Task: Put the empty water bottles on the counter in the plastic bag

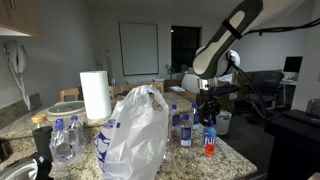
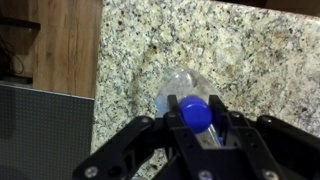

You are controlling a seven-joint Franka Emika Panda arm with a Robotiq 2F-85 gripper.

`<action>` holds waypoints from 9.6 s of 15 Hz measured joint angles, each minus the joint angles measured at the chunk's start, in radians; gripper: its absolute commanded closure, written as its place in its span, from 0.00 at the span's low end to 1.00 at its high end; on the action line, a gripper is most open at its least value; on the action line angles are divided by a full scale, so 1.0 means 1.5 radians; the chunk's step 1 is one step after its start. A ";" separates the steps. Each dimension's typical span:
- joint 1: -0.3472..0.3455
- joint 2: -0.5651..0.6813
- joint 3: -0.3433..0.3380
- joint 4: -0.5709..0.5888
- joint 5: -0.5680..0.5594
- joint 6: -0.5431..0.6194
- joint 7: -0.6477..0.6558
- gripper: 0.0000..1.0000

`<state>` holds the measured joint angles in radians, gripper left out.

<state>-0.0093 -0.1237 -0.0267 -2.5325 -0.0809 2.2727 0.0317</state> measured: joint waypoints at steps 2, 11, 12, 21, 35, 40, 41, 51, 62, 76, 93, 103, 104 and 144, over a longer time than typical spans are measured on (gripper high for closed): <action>0.000 -0.002 0.000 0.001 0.000 -0.003 0.000 0.86; 0.002 -0.067 0.000 0.009 0.031 -0.062 -0.009 0.84; 0.003 -0.091 0.000 0.014 0.036 -0.097 -0.023 0.84; 0.050 -0.217 0.011 0.199 0.133 -0.310 -0.083 0.85; 0.122 0.084 0.144 0.484 0.227 -0.188 0.141 0.86; 0.122 0.113 0.139 0.510 0.225 -0.204 0.227 0.86; 0.122 0.116 0.137 0.514 0.222 -0.218 0.249 0.85; 0.124 0.221 0.111 0.596 0.221 -0.379 0.340 0.29; 0.106 0.180 0.085 0.574 0.302 -0.347 0.332 0.00; -0.007 0.089 -0.019 0.423 0.166 -0.158 0.218 0.00; -0.020 0.203 -0.044 0.473 0.035 -0.152 0.222 0.00; -0.020 0.422 -0.083 0.695 0.032 -0.285 0.236 0.00; -0.020 0.441 -0.085 0.713 0.032 -0.301 0.236 0.00; 0.007 0.567 -0.090 0.942 -0.021 -0.486 0.207 0.85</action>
<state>0.0011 0.7266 -0.1614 -1.1192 -0.1122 1.5431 0.3419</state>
